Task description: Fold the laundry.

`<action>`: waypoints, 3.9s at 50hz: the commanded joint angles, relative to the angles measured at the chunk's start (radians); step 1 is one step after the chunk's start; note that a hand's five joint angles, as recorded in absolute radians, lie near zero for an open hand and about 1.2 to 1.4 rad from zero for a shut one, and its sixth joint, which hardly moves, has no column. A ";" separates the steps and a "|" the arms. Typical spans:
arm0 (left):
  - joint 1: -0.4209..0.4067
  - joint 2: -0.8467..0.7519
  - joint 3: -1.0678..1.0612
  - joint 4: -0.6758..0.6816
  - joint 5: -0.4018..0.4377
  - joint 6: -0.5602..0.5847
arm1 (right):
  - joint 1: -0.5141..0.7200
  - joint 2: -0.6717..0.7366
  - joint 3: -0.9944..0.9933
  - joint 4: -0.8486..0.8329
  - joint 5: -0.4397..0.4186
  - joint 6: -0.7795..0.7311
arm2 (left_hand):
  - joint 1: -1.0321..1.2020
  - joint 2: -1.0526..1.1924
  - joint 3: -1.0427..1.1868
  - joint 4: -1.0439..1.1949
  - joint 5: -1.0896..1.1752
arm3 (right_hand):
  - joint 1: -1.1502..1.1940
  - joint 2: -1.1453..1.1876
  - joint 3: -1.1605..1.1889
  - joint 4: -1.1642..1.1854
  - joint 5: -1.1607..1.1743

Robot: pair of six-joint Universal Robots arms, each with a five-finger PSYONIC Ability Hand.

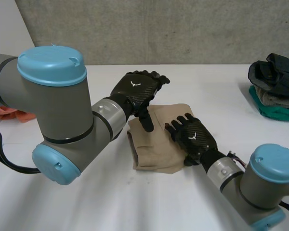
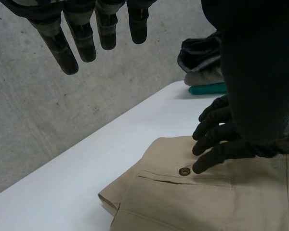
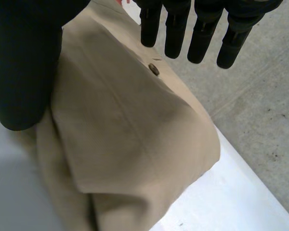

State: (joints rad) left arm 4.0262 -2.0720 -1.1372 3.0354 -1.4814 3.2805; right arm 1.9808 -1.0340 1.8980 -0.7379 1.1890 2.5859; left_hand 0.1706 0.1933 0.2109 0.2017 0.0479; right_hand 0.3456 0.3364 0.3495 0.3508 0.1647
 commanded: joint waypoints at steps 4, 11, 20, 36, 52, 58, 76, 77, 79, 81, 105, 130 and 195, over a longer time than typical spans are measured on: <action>0.008 0.000 -0.009 0.014 0.000 0.001 | 0.001 0.084 -0.103 0.012 0.001 -0.020 | 0.004 -0.019 -0.036 -0.027 -0.048 | 0.150 0.160 0.147 0.145 0.157; 0.011 -0.004 -0.013 0.014 0.000 0.002 | 0.001 0.103 -0.146 0.015 0.003 -0.018 | 0.004 -0.019 -0.036 -0.027 -0.048 | 0.165 0.174 0.161 0.160 0.171; 0.014 -0.002 -0.012 0.016 0.000 0.001 | 0.001 0.132 -0.243 0.031 0.037 -0.003 | 0.004 -0.019 -0.036 -0.027 -0.048 | 1.051 1.060 1.047 1.045 1.057; 0.028 0.045 -0.001 0.028 0.000 0.001 | -0.068 0.022 -0.620 0.212 0.100 0.167 | 0.005 -0.018 -0.036 -0.026 -0.047 | 1.051 1.060 1.047 1.045 1.057; -0.033 0.085 -0.004 0.057 0.003 -0.007 | -0.549 -0.002 -0.902 0.195 -0.106 0.424 | 0.004 -0.019 -0.036 -0.027 -0.048 | 1.051 1.060 1.047 1.045 1.057; -0.061 0.096 -0.009 0.079 0.003 -0.005 | -0.678 0.185 -1.054 0.132 -0.233 0.620 | 0.004 -0.019 -0.036 -0.027 -0.048 | 1.051 1.060 1.047 1.045 1.057; -0.082 0.090 -0.033 0.080 0.003 -0.005 | -0.870 0.502 -1.054 -0.054 -0.437 0.803 | 0.005 -0.018 -0.036 -0.026 -0.047 | 1.051 1.060 1.047 1.045 1.057; -0.082 0.090 -0.033 0.080 0.003 -0.005 | -0.870 0.503 -1.042 -0.057 -0.440 0.800 | 0.005 -0.018 -0.036 -0.026 -0.047 | 1.051 1.060 1.047 1.045 1.057; -0.082 0.087 -0.035 0.080 0.003 -0.004 | -0.870 0.503 -1.033 -0.060 -0.440 0.797 | 0.005 -0.018 -0.036 -0.026 -0.047 | 1.051 1.060 1.047 1.045 1.057; -0.082 0.085 -0.035 0.080 0.003 -0.005 | -0.869 0.502 -1.024 -0.060 -0.439 0.777 | 0.005 -0.018 -0.036 -0.026 -0.047 | 1.051 1.060 1.047 1.045 1.057; -0.118 0.121 -0.035 0.082 0.021 -0.007 | -0.948 0.115 -0.732 0.228 -0.313 0.472 | 0.004 -0.019 -0.036 -0.027 -0.048 | -0.171 -0.162 -0.175 -0.176 -0.165; -0.116 0.303 -0.030 0.132 0.053 -0.091 | -0.918 -0.383 -0.719 0.457 0.117 0.270 | 0.004 -0.019 -0.036 -0.027 -0.048 | -0.171 -0.162 -0.175 -0.176 -0.165; 0.648 -0.453 0.305 0.485 -0.070 0.472 | -0.252 -0.408 0.099 0.341 -0.103 0.020 | 1.226 1.203 1.185 1.195 1.174 | -0.171 -0.162 -0.175 -0.176 -0.165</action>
State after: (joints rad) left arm 4.7369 -2.7584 -0.6274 3.5143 -1.5121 3.8194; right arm 1.7285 -1.4420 2.0009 -0.3894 1.0717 2.6062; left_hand 1.1522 1.1942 1.1850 1.1834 0.9491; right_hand 0.2324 0.2167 0.2145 0.2132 0.0499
